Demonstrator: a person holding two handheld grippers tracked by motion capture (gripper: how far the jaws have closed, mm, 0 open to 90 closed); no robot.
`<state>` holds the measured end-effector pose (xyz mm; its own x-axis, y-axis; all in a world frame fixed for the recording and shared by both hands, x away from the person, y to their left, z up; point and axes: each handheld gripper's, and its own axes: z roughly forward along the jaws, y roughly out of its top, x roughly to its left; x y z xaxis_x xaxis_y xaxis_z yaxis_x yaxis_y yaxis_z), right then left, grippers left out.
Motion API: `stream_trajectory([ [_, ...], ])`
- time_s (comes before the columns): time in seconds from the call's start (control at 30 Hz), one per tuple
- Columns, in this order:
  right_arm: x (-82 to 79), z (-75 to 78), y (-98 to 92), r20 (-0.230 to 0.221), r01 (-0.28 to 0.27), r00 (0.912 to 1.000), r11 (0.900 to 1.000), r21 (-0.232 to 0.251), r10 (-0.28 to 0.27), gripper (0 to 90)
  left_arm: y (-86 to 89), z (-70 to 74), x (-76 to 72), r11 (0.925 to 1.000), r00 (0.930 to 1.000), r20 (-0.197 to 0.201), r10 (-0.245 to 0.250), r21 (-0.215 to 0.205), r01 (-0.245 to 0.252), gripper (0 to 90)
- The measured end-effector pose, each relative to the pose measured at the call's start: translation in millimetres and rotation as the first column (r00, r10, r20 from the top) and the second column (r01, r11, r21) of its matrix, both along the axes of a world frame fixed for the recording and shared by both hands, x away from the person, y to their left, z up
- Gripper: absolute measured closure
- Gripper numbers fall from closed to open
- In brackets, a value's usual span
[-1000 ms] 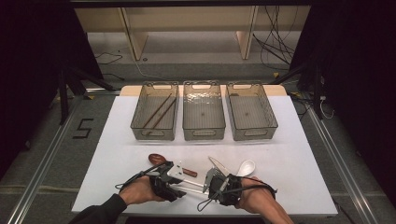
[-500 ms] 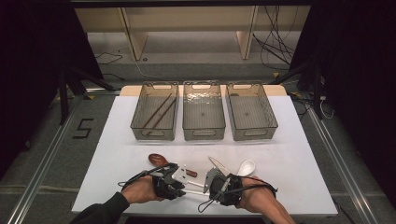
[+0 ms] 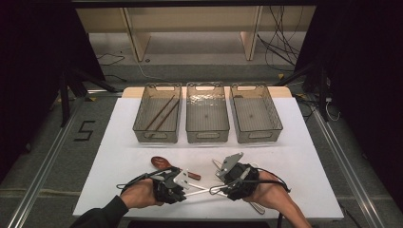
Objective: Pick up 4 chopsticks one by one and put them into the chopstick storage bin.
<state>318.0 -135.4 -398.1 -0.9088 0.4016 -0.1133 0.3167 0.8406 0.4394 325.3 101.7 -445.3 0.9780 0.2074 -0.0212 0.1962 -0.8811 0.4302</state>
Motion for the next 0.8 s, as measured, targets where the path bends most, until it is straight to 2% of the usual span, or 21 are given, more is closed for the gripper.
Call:
stream_trajectory([
  [0.17,3.3,1.0,-8.1,0.01,0.07,0.9974,0.997,0.043,-0.071,39.3,13.0,3.3,9.0,0.9966,0.9967,-0.005,0.081,-0.01,-0.081,84.2],
  [0.27,2.2,-1.2,-10.6,0.008,0.101,0.9948,0.993,0.061,-0.102,36.6,22.6,7.2,14.5,0.9897,0.9903,-0.013,0.138,-0.035,-0.139,84.2],
  [0.37,2.1,-5.3,-13.3,0.011,0.132,0.9911,0.988,0.079,-0.133,33.0,31.4,11.3,20.2,0.9806,0.9823,-0.016,0.187,-0.058,-0.187,84.2],
  [0.57,4.2,-12.9,-17.2,-0.015,0.168,0.9858,0.979,0.111,-0.167,31.8,42.6,18.3,27.7,0.9554,0.9603,-0.032,0.277,-0.097,-0.279,84.1],
  [0.6,4.0,-13.2,-17.3,-0.011,0.17,0.9854,0.979,0.112,-0.17,31.8,42.6,18.3,27.7,0.9554,0.9603,-0.032,0.277,-0.097,-0.279,84.1],
  [0.63,3.7,-13.2,-17.2,-0.01,0.169,0.9855,0.979,0.115,-0.169,31.8,45.6,20.2,29.7,0.9469,0.9534,-0.037,0.299,-0.111,-0.302,84.2],
  [0.7,3.4,-13.2,-17.3,-0.01,0.171,0.9852,0.977,0.128,-0.171,31.5,48.7,22.4,32.0,0.9406,0.9486,-0.042,0.314,-0.123,-0.316,84.1],
  [0.77,2.9,-13.6,-17.0,-0.012,0.173,0.9848,0.975,0.14,-0.173,31.4,51.5,23.9,33.8,0.9311,0.9407,-0.042,0.337,-0.134,-0.339,84.1],
  [0.8,2.7,-13.9,-16.6,-0.015,0.177,0.9841,0.974,0.14,-0.177,31.4,53.0,25.0,34.7,0.9307,0.9399,-0.038,0.339,-0.132,-0.341,84.2],
])
